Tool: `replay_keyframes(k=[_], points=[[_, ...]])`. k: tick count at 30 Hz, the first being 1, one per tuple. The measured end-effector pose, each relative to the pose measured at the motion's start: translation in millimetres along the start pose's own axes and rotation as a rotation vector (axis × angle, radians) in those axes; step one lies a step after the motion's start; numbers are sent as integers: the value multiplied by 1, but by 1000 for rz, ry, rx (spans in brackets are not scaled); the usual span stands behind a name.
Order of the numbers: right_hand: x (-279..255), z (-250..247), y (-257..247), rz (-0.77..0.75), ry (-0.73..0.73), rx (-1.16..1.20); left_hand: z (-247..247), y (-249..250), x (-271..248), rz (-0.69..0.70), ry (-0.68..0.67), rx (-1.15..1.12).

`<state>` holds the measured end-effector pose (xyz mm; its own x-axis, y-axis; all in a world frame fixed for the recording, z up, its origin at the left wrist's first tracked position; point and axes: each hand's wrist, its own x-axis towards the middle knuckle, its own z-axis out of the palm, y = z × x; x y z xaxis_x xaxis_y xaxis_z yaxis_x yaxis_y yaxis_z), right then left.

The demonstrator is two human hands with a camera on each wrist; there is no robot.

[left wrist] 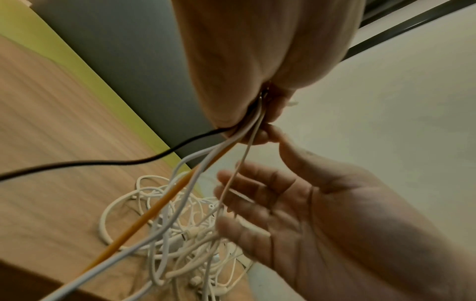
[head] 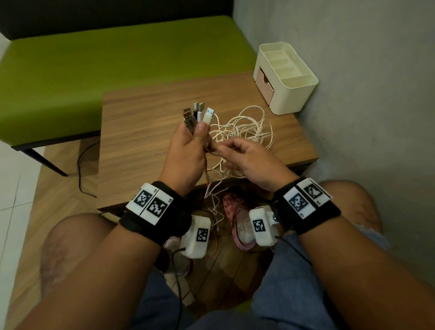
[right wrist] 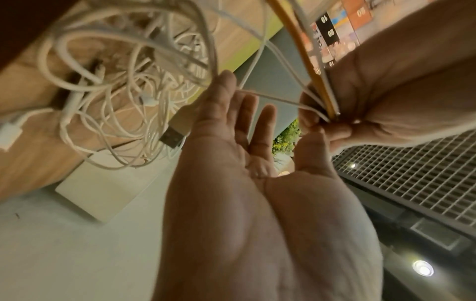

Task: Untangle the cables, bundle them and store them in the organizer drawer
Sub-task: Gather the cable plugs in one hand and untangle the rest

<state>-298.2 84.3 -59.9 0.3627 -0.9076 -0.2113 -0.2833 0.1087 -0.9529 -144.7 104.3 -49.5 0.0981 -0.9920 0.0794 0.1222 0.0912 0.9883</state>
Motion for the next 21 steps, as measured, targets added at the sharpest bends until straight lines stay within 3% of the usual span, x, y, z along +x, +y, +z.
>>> replay_keyframes(k=[4,10,15,21], points=[[6,-2,3,-25,-13,-221,-7,13,0,40,7,-160],[24,-15,-2,20,92,-477,-16,32,1,80,-13,-286],[10,-2,-3,-207,67,-376,-19,17,0,12,54,-289],[20,14,20,-413,52,-432,-12,19,1,-16,-37,-404]])
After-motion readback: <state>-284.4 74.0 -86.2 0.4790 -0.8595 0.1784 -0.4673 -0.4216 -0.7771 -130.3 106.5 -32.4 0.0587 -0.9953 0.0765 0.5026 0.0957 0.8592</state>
